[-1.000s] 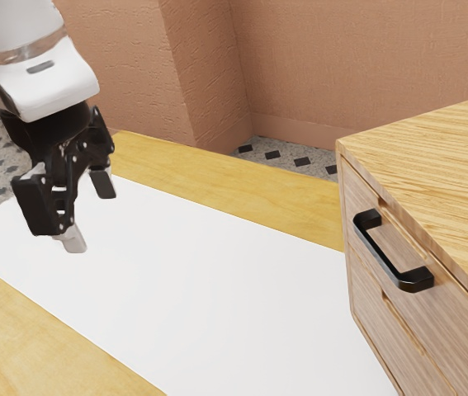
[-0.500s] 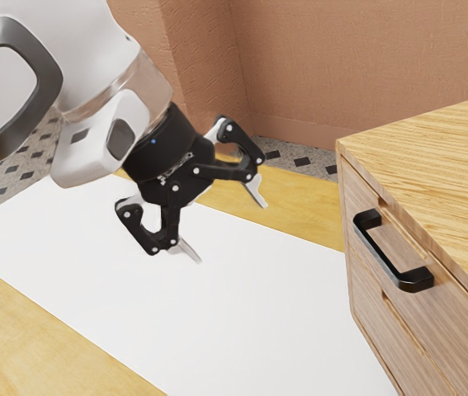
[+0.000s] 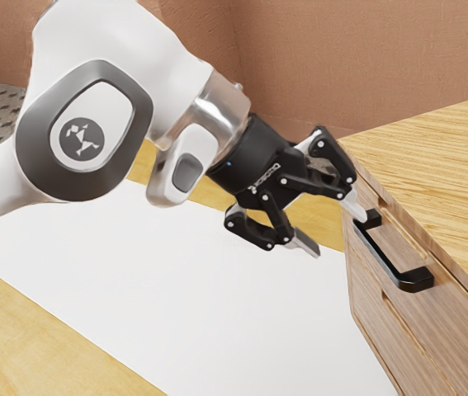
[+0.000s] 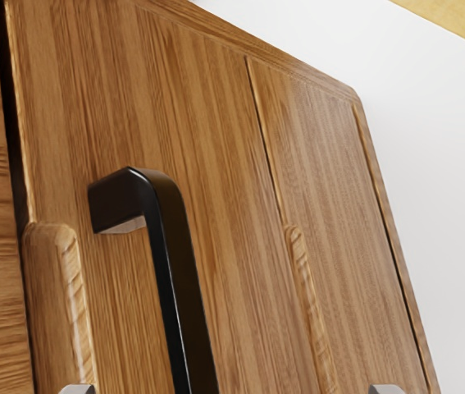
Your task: Pull the drawer handle with one arm to open the drawer
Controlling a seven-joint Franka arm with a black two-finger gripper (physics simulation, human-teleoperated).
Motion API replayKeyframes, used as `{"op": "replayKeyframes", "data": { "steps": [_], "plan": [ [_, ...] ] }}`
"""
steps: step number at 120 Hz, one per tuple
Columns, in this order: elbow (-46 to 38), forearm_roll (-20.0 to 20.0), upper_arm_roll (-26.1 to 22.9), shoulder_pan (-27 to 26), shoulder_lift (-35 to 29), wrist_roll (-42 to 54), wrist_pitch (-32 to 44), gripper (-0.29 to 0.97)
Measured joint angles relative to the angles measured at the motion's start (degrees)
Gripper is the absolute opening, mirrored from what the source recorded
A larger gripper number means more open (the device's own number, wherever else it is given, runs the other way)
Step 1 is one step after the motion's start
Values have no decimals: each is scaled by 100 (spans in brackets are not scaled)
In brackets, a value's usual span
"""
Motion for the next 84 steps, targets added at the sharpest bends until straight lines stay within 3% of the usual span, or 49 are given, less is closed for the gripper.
{"op": "replayKeyframes", "data": {
  "steps": [29, 84],
  "plan": [
    [-1, -124, -17, -132, 273, 556, 416, 35],
    [-418, -132, -17, -277, 267, 733, 679, 29]
  ]
}}
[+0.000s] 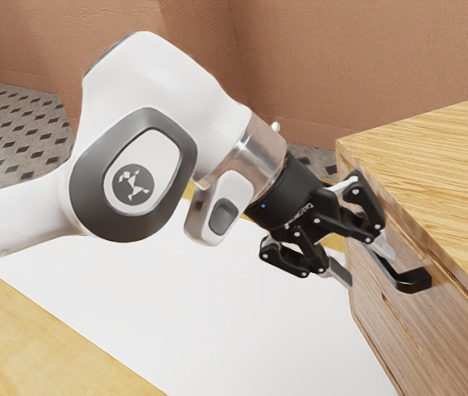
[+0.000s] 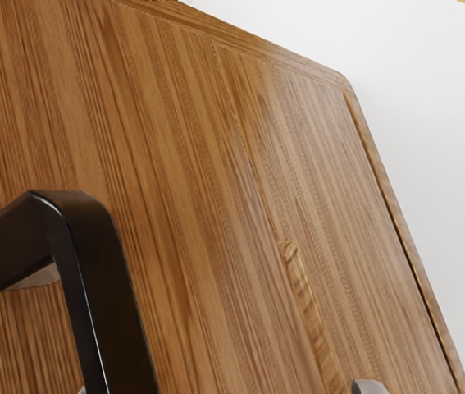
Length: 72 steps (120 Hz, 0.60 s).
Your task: Pull the drawer handle with one arm to open the drawer
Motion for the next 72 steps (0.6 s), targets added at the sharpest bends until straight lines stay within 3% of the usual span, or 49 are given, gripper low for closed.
{"op": "replayKeyframes", "data": {
  "steps": [8, 25, 72],
  "plan": [
    [-84, -8, 2, -43, -14, 19, 47, 24],
    [-260, 24, 3, -59, -266, 52, 140, -4],
    [-1324, 17, 113, 154, -1385, 252, 301, -10]
  ]
}}
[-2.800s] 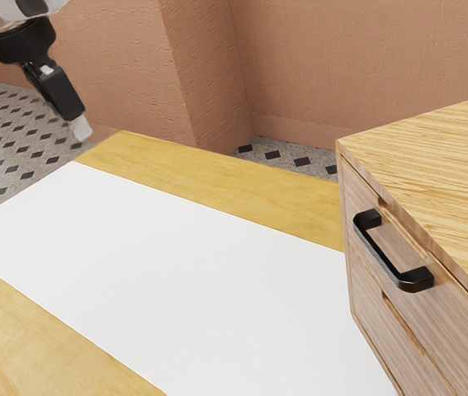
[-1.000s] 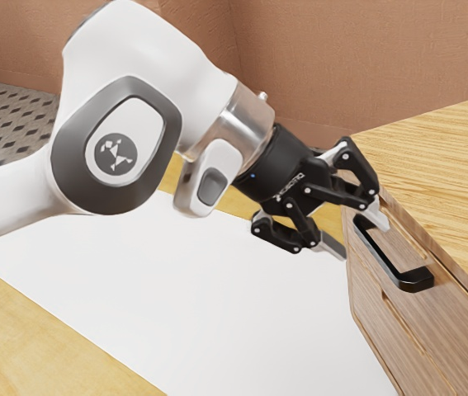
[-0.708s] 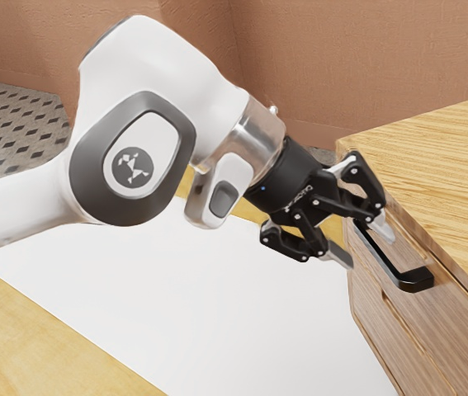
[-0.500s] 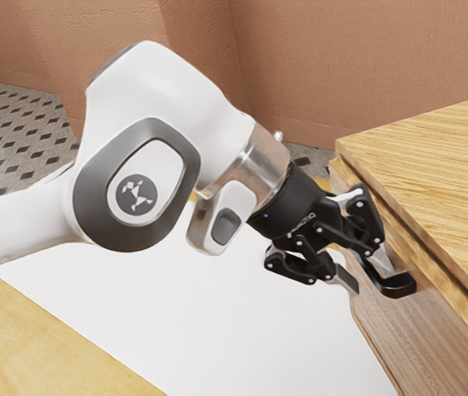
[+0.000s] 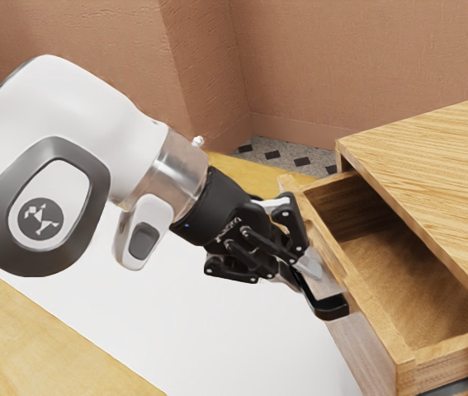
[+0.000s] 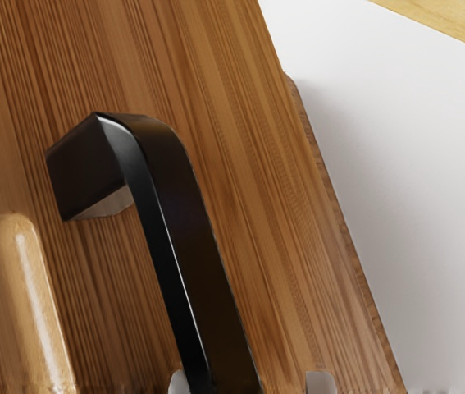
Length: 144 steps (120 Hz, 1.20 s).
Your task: Pull the drawer handle with one arm to open the drawer
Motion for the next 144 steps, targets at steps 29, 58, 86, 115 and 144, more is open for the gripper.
{"op": "replayKeyframes", "data": {
  "steps": [29, 58, 86, 115, 144],
  "plan": [
    [-443, 16, 25, -42, -426, -31, 19, -11],
    [-707, 366, 26, -15, -949, -253, -71, -9],
    [-801, 756, 26, -49, -1110, -589, -212, -6],
    [-950, 919, 20, -54, -1399, -873, -333, -9],
    [-1125, 972, 27, -57, -1707, -1108, -509, -8]
  ]
}}
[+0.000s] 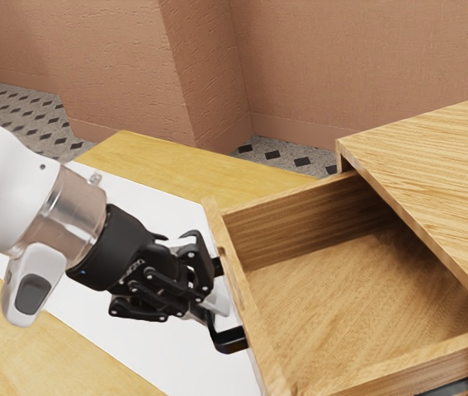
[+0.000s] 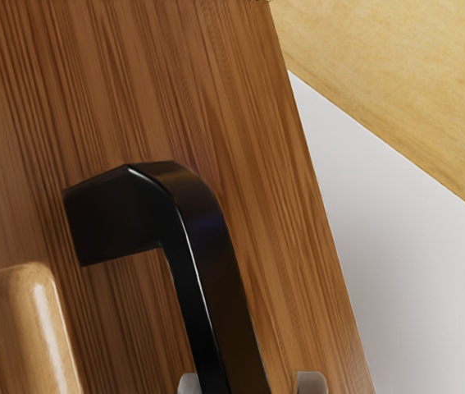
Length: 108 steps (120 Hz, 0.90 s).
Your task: Pull the drawer handle with one arm to open the drawer
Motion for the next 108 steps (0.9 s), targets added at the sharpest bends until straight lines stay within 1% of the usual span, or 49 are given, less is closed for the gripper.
{"op": "replayKeyframes", "data": {
  "steps": [27, 54, 71, 96, 108],
  "plan": [
    [-198, 46, 1, 30, -361, -195, -214, -6],
    [-267, 341, 0, 29, -711, -440, -514, -7],
    [-266, 437, 1, 34, -808, -589, -691, -6],
    [-255, 514, 0, 28, -811, -769, -858, 9],
    [-223, 562, 0, 25, -818, -840, -921, 15]
  ]
}}
